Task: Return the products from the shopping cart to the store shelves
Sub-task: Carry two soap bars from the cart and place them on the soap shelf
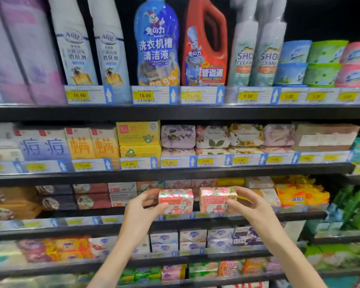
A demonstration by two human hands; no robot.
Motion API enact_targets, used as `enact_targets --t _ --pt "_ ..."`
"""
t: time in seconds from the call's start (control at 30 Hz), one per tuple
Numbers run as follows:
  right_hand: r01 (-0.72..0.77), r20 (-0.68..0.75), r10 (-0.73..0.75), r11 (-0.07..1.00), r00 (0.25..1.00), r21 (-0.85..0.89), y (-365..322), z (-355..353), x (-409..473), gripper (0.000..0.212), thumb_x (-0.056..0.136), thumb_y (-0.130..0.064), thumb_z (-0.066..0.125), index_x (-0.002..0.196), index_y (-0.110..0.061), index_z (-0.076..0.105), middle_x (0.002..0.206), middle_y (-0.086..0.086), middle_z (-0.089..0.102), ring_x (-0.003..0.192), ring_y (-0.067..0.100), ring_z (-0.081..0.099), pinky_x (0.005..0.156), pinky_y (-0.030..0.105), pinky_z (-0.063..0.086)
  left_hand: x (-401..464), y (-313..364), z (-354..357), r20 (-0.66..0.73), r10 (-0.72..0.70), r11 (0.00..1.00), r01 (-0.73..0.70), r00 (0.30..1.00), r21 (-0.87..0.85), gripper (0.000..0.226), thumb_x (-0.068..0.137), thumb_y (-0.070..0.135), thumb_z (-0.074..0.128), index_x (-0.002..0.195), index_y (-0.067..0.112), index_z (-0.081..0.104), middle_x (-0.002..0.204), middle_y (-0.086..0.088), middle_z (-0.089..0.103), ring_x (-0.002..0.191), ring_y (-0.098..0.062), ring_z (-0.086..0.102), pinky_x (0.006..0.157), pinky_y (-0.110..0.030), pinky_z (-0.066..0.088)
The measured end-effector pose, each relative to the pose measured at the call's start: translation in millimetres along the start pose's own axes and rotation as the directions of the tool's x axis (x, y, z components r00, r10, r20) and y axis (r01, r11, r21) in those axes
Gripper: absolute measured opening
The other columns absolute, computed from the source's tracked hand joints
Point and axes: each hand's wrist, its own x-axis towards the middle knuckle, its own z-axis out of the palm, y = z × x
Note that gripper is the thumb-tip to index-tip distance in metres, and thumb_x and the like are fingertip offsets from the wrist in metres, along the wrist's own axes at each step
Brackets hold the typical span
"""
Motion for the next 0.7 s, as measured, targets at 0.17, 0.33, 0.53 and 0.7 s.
enact_targets --t 0.17,0.33,0.53,0.7 --pt "-0.028 0.013 0.028 1.0 1.0 0.006 7.3 8.2 11.9 0.054 0.081 -0.039 0.076 0.132 -0.029 0.059 0.124 -0.016 0.062 0.097 -0.016 0.058 0.07 0.009 0.044 19.9 -14.5 9.0 0.017 -0.029 0.998 0.027 0.999 0.06 0.043 0.078 0.023 0.085 0.117 0.027 0.066 0.104 0.023 0.068 0.089 0.021 0.061 0.072 -0.001 0.048" --pt "-0.03 0.004 0.03 0.999 1.0 -0.025 17.4 6.3 22.4 0.057 0.081 -0.042 0.076 0.133 -0.027 0.059 0.127 -0.013 0.062 0.106 -0.005 0.059 0.078 0.015 0.044 38.8 -26.5 20.7 -0.005 -0.054 0.989 0.054 0.999 0.138 0.05 0.078 0.029 0.085 0.122 0.018 0.065 0.119 0.002 0.068 0.102 -0.009 0.064 0.088 -0.028 0.053" --pt "-0.026 0.014 0.027 0.999 1.0 -0.022 25.3 3.0 36.7 0.057 0.076 -0.049 0.077 0.128 -0.031 0.061 0.123 -0.017 0.064 0.111 0.001 0.062 0.082 0.02 0.046 55.7 -31.0 39.2 -0.016 -0.181 0.951 0.179 0.983 0.253 0.07 0.081 0.036 0.081 0.14 0.01 0.052 0.128 -0.007 0.067 0.113 -0.02 0.065 0.093 -0.033 0.052" --pt "-0.047 0.03 0.047 0.999 0.998 0.0 28.1 4.1 46.3 0.043 0.082 -0.038 0.077 0.121 -0.033 0.06 0.115 -0.018 0.066 0.105 -0.004 0.062 0.065 0.007 0.046 62.9 -36.5 49.1 -0.056 -0.199 0.901 0.205 0.978 0.382 0.062 0.085 0.035 0.078 0.136 0.008 0.056 0.13 -0.007 0.067 0.117 -0.022 0.065 0.1 -0.037 0.052"
